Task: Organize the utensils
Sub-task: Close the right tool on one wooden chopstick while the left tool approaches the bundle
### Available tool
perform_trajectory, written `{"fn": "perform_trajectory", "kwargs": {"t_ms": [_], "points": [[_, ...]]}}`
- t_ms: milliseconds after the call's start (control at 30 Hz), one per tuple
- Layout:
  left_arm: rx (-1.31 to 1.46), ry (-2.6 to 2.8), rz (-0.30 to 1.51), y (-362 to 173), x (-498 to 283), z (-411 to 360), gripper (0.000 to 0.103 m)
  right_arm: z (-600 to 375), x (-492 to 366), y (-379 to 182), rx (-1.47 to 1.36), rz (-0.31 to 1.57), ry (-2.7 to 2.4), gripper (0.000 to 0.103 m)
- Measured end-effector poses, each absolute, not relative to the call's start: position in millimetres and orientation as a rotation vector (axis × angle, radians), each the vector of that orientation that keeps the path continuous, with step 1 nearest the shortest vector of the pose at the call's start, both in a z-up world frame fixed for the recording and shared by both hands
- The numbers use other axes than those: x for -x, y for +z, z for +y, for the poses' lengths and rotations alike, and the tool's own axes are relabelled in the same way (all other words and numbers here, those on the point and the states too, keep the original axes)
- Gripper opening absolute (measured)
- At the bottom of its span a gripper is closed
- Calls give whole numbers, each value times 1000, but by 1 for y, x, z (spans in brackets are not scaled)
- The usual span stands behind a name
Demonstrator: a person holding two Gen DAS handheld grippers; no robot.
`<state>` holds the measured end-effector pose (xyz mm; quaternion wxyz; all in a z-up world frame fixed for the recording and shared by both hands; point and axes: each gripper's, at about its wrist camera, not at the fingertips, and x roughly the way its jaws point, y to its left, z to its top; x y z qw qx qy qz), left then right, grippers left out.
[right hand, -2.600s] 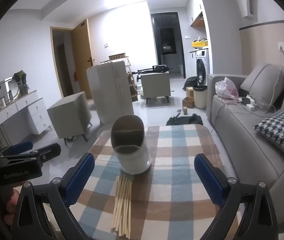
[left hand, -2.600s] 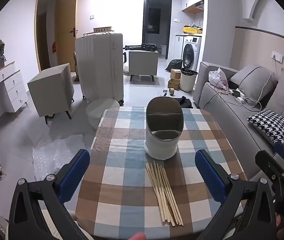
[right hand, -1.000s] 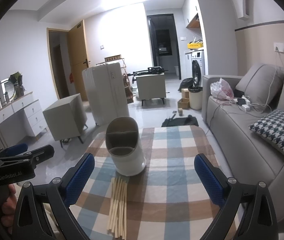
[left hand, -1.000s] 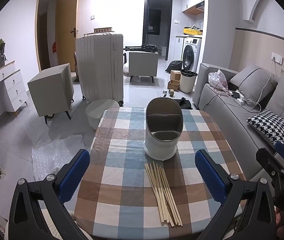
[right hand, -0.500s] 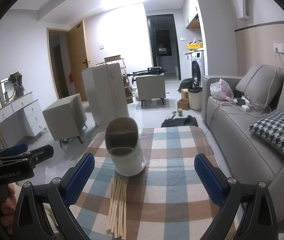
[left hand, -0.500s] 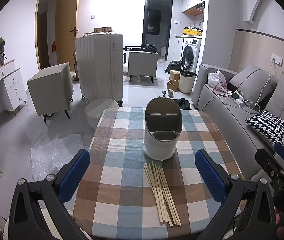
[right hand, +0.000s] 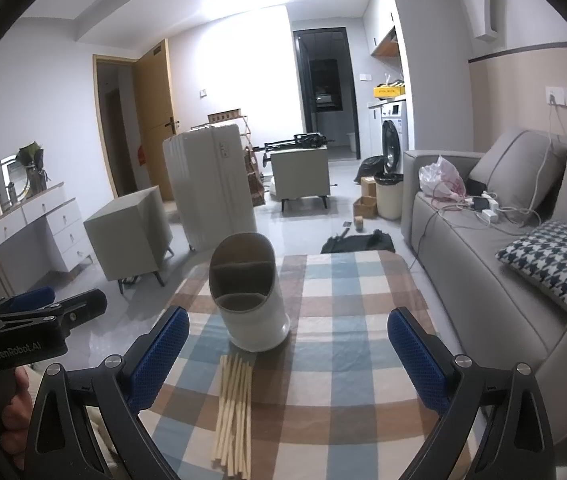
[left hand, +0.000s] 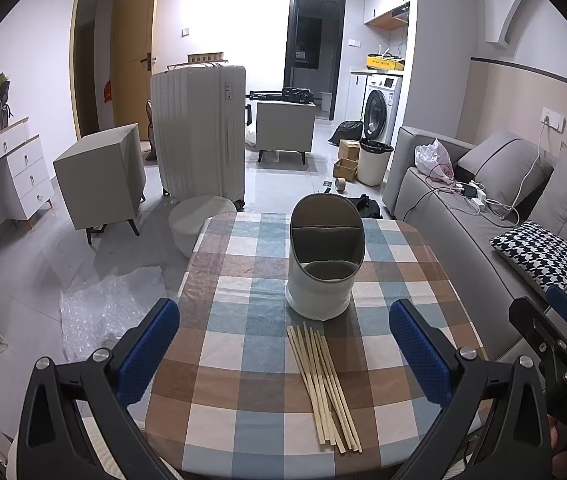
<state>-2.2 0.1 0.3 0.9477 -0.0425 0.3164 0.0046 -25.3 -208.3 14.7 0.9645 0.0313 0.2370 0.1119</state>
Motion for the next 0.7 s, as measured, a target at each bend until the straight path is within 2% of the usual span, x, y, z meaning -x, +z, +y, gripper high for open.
{"fn": "perform_trajectory", "kwargs": {"t_ms": [200, 500, 700], "points": [[92, 6, 663, -6, -2, 2, 102, -204, 19, 9, -62, 504, 233, 100], [184, 46, 761, -31, -34, 35, 102, -185, -18, -21, -70, 684, 291, 88], [229, 77, 865, -60, -66, 54, 102, -162, -57, -61, -6, 865, 326, 68]]}}
